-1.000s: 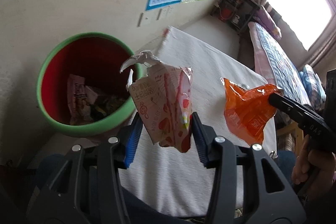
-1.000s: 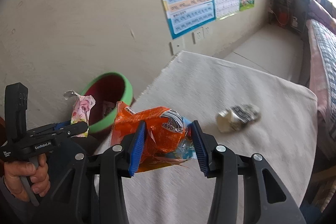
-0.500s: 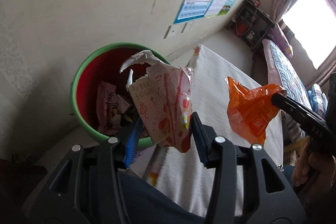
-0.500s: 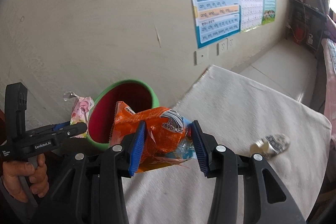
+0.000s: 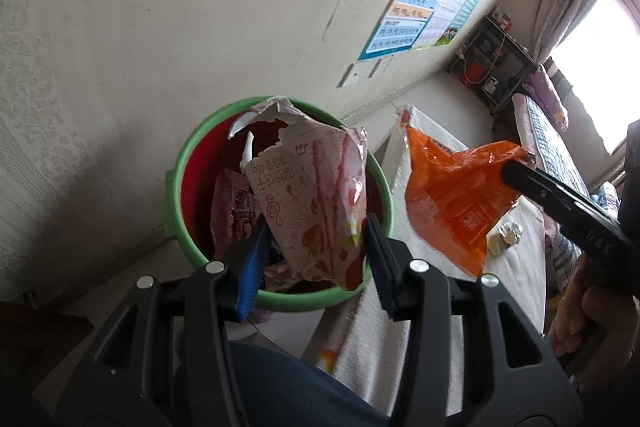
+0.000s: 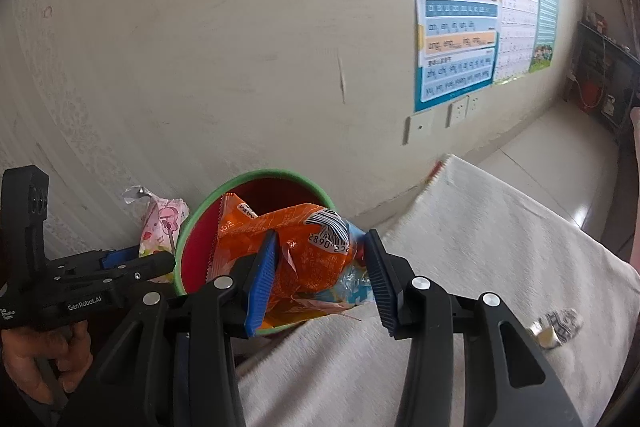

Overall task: Collect trash
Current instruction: 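Carry paper cup and orange wrapper over the red bucket with both tools, then open both tools to drop the cup and orange wrapper into the bucket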

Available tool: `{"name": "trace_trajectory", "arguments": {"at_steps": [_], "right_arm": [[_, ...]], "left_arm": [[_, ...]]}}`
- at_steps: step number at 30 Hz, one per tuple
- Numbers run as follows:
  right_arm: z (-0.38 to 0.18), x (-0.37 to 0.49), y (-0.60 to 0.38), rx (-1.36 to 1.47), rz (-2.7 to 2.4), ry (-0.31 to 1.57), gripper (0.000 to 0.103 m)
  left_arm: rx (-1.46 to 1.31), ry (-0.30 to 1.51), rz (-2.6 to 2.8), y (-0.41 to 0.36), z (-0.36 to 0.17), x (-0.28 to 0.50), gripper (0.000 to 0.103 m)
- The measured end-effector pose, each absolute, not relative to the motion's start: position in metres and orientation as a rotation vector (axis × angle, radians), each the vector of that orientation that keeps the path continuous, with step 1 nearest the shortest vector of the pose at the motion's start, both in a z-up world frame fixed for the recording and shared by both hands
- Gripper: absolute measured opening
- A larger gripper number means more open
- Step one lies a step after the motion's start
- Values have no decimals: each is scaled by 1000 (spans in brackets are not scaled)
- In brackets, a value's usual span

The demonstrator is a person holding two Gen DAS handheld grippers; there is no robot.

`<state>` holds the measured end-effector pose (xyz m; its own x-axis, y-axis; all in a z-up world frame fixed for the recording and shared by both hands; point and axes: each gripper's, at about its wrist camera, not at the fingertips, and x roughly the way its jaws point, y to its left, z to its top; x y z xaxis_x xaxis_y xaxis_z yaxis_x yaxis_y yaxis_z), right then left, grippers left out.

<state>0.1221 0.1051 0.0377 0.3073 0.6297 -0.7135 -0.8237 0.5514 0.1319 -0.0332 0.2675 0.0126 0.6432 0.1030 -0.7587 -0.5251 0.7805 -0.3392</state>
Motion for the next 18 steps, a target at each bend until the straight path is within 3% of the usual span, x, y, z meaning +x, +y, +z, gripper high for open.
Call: {"name": "trace_trajectory", "arguments": {"at_steps": [18], "right_arm": [[16, 127, 164, -347, 993, 794, 43]], "left_arm": [[-627, 800, 402, 301, -3, -25, 47]]}}
